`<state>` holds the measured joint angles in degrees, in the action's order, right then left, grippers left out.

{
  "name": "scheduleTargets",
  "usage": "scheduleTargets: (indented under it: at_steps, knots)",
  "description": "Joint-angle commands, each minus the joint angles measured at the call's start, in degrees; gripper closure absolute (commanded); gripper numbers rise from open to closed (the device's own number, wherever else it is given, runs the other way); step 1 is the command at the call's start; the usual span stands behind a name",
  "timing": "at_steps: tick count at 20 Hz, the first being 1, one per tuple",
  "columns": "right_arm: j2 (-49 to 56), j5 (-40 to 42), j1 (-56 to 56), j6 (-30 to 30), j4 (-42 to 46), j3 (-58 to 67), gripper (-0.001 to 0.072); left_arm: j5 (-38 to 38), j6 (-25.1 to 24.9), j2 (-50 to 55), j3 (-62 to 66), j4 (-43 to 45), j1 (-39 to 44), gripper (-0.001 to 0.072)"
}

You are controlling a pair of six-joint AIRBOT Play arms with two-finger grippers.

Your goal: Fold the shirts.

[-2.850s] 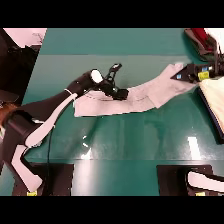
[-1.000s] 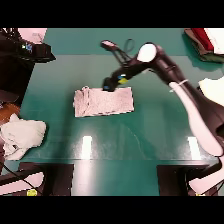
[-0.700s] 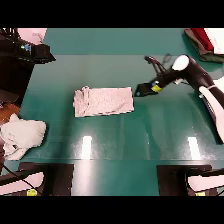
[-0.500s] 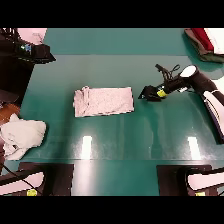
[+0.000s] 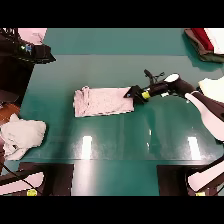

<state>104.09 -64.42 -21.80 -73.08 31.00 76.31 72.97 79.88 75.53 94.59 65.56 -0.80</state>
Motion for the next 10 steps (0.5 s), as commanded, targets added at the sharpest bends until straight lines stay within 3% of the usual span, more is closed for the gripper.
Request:
scheduleTargets:
  at_steps: [1, 3, 4, 6, 7, 10]
  knots:
    - [4.24, 0.83, -4.76, 0.26, -1.01, 6.8, 0.0024, 0.2, 0.04, 0.04, -0.02, 0.0, -0.02, 0.0684]
    - [5.88, -0.04, -6.19, 0.26, -1.01, 10.03, 0.0059, 0.94, 0.04, 0.04, -0.02, 0.0, 0.0, 0.0683]
    - [6.38, -0.87, -6.38, 0.28, -0.94, 11.26, 0.0211, 1.33, 0.04, 0.04, -0.02, -0.07, -0.02, 0.0683]
    - [6.51, -1.95, -6.45, 0.79, -0.9, 12.46, 0.0641, 1.53, 0.02, 0.04, -0.02, -0.98, 0.0, 0.0684]
    - [6.51, -3.13, -5.92, 2.73, -0.92, 13.2, 0.0694, 1.42, 0.04, 0.04, -0.02, -2.08, 0.0, 0.0684]
    - [3.61, -5.16, -3.34, 4.61, -0.76, 14.01, 0.0695, 1.11, 0.04, 0.04, -0.02, -4.09, 2.27, 0.0684]
